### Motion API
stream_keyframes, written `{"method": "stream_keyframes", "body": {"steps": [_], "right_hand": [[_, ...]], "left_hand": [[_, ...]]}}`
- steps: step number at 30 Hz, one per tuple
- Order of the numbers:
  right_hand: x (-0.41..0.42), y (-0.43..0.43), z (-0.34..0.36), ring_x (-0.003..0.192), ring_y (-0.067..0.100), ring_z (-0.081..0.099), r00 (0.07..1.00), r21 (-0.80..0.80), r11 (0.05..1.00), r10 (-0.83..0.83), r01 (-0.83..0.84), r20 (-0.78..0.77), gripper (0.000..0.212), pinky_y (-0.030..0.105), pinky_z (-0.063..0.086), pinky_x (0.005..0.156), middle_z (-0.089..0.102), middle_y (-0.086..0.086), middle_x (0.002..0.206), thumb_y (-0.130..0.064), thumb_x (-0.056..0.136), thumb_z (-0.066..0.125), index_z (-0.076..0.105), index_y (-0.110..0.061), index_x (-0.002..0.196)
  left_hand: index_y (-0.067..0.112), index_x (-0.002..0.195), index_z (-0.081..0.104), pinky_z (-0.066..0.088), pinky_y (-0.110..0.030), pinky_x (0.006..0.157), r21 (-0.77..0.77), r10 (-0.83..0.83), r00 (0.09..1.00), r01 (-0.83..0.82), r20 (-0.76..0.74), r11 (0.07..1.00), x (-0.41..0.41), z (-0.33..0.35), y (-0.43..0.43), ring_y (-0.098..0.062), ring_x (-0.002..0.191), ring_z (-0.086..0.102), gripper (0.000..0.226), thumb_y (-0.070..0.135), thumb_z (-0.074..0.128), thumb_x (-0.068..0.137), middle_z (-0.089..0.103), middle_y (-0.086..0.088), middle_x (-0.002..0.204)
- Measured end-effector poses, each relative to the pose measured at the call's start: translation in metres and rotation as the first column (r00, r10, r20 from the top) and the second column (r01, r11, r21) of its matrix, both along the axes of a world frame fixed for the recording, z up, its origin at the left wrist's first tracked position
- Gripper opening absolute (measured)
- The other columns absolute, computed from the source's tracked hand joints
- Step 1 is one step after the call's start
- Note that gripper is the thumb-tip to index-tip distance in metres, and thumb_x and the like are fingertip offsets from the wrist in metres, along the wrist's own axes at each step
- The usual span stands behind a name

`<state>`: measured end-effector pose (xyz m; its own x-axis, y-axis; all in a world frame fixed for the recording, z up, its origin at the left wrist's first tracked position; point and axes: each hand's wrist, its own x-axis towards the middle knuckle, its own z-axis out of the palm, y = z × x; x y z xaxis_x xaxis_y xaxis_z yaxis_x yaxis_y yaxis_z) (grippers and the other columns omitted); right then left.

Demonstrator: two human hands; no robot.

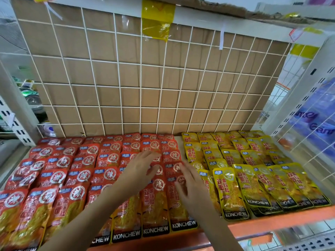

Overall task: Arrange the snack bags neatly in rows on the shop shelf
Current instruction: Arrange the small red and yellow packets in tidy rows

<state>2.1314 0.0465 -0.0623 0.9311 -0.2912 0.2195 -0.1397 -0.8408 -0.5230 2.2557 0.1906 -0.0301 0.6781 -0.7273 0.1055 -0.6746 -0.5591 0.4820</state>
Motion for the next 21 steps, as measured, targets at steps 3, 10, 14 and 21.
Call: {"method": "stream_keyframes", "body": {"steps": [3, 10, 14, 21], "right_hand": [[0.003, 0.004, -0.006, 0.143, 0.006, -0.004, 0.988, -0.044, 0.997, 0.056, -0.063, -0.141, 0.086, 0.023, 0.006, 0.116, -0.004, -0.008, 0.156, -0.064, 0.076, 0.007, 0.01, -0.019, 0.149], [0.002, 0.009, -0.007, 0.136, 0.009, -0.025, 0.954, -0.116, 0.992, 0.016, -0.053, -0.3, 0.091, 0.02, -0.009, 0.108, -0.033, -0.005, 0.143, -0.077, 0.07, -0.007, -0.026, -0.015, 0.135], [0.003, 0.011, -0.008, 0.134, 0.013, -0.029, 0.948, -0.156, 0.986, 0.011, -0.063, -0.317, 0.09, 0.022, -0.014, 0.107, -0.036, 0.0, 0.14, -0.071, 0.065, -0.016, -0.03, -0.011, 0.131], [0.004, 0.013, -0.006, 0.132, 0.018, -0.029, 0.944, -0.18, 0.981, 0.006, -0.07, -0.331, 0.103, 0.031, -0.015, 0.108, -0.033, 0.006, 0.14, -0.069, 0.048, -0.042, -0.029, -0.01, 0.132]], "left_hand": [[0.028, 0.147, 0.014, 0.0, -0.027, 0.114, 0.153, 0.0, 1.0, -0.002, 0.013, 0.988, -0.019, -0.007, 0.012, -0.008, 0.143, 0.005, 0.058, 0.051, 0.024, 0.095, 0.011, 0.012, 0.154], [0.017, 0.133, 0.046, 0.027, -0.042, 0.111, 0.327, 0.026, 0.981, -0.089, 0.191, 0.941, -0.043, -0.041, 0.017, -0.014, 0.128, 0.041, 0.069, 0.057, 0.005, 0.096, 0.052, -0.001, 0.136], [0.015, 0.131, 0.048, 0.021, -0.039, 0.104, 0.341, 0.042, 0.979, -0.11, 0.201, 0.934, -0.05, -0.043, 0.016, -0.016, 0.123, 0.049, 0.063, 0.053, 0.011, 0.097, 0.054, -0.001, 0.133], [0.028, 0.137, 0.037, 0.022, -0.043, 0.103, 0.324, 0.085, 0.936, -0.202, 0.341, 0.924, -0.054, -0.05, 0.013, -0.019, 0.128, 0.045, 0.056, 0.056, 0.011, 0.096, 0.048, 0.0, 0.139]]}}
